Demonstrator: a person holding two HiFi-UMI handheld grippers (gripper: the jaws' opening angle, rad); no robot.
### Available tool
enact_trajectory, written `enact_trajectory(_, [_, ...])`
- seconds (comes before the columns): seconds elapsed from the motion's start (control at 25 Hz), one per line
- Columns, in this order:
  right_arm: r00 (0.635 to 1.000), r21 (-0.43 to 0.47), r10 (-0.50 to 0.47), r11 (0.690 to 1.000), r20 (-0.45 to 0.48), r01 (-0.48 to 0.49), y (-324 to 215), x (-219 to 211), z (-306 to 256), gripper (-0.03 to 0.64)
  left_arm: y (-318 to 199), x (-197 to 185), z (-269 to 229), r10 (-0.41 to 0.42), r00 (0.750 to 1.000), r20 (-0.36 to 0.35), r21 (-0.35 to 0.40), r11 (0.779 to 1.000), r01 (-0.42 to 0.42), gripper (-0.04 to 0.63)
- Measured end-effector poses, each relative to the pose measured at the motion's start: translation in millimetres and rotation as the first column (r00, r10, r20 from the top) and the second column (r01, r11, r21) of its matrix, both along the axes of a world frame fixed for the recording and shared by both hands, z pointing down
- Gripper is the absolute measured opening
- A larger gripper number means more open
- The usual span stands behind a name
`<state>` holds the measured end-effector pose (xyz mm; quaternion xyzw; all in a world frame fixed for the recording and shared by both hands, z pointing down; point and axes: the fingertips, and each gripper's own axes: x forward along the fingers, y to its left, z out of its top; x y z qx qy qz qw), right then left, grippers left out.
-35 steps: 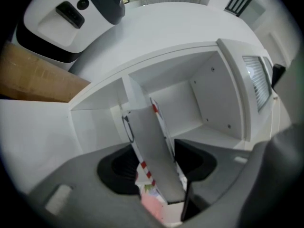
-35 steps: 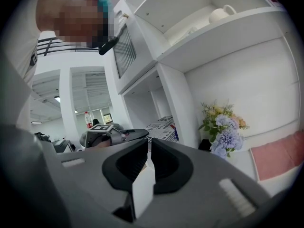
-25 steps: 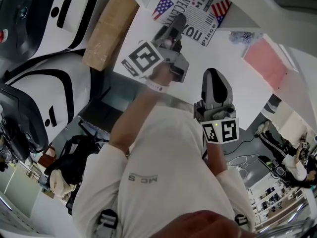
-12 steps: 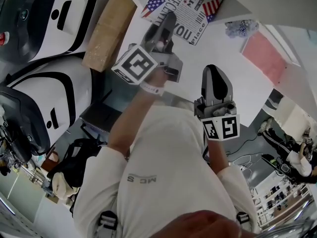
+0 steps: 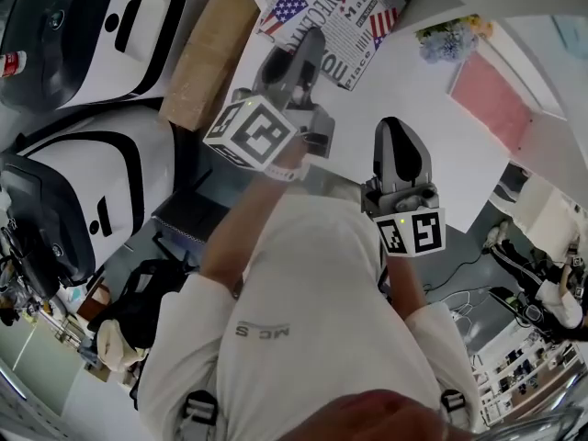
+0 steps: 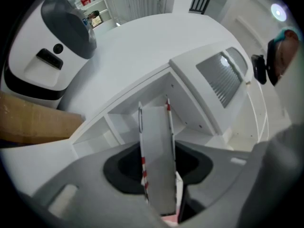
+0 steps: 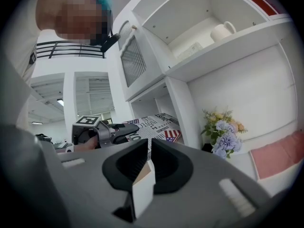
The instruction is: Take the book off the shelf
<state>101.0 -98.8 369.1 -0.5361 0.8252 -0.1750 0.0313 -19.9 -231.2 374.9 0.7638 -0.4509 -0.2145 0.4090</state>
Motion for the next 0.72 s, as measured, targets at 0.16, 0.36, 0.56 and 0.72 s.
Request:
enact_trajectory(0.16, [1.000,0.010,0.001,1.000,-0.001,-0.001,9.4,-8.6,-4.4,0.021,16.3,-9.0,-13.9,0.008,0.999,0.047,0.042,0.999,-0.010,0.160])
enact_trajectory(0.36, [1.000,0.024,0.003,1.000,-0.001,-0.002,20.0,-19.8,-9.3,0.021,38.3,-21.4,-28.3,0.007,0.995,0.095,0.087,0.996,-0.016,0.160])
enact_trajectory(0.56, [1.000,0.034,0.010,0.999,-0.006,-0.010,30.6,-29.3,-14.9,0.021,60.3,-34.0,-40.2,0.007,0.986,0.165,0.132,0.991,-0.029,0.160])
enact_trajectory(0.72, [1.000,0.046,0.019,0.999,-0.015,-0.018,36.2,-35.3,-20.2,0.021,77.7,-45.8,-51.8,-0.006,0.977,0.214,0.174,0.984,-0.032,0.161])
